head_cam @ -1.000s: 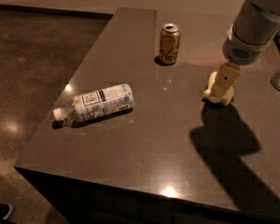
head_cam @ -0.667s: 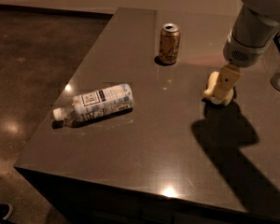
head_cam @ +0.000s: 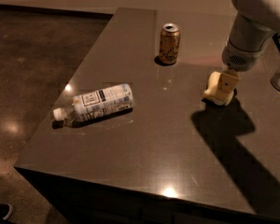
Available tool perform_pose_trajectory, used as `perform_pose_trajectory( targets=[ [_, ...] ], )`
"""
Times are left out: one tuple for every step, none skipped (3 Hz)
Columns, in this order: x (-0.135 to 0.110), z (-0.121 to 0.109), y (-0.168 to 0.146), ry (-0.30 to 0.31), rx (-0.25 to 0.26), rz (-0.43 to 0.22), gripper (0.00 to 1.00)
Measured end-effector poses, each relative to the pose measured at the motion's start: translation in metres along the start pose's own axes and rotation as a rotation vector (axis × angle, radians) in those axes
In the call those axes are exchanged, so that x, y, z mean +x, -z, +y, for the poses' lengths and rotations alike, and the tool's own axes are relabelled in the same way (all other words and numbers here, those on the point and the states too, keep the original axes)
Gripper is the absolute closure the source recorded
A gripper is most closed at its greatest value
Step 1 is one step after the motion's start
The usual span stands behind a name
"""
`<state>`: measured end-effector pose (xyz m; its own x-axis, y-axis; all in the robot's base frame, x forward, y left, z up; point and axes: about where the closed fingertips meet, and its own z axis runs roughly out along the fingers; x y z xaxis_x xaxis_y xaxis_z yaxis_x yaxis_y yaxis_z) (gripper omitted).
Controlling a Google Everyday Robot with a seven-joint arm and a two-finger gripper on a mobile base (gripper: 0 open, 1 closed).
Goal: Move sponge near blue plastic bottle
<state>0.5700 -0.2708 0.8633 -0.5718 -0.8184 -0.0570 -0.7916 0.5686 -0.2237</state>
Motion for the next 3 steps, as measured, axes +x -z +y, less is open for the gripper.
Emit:
perform_pose_trajectory(
  targets=[
    [-0.001, 0.006, -0.009, 0.014, -0.029, 0.019, 0.41],
    [-0.004, 0.015, -0.012, 0.03, -0.05, 0.019, 0.64],
    [-0.018, 0.035, 0.002, 0.085, -0.067, -0.017, 0.88]
  ],
)
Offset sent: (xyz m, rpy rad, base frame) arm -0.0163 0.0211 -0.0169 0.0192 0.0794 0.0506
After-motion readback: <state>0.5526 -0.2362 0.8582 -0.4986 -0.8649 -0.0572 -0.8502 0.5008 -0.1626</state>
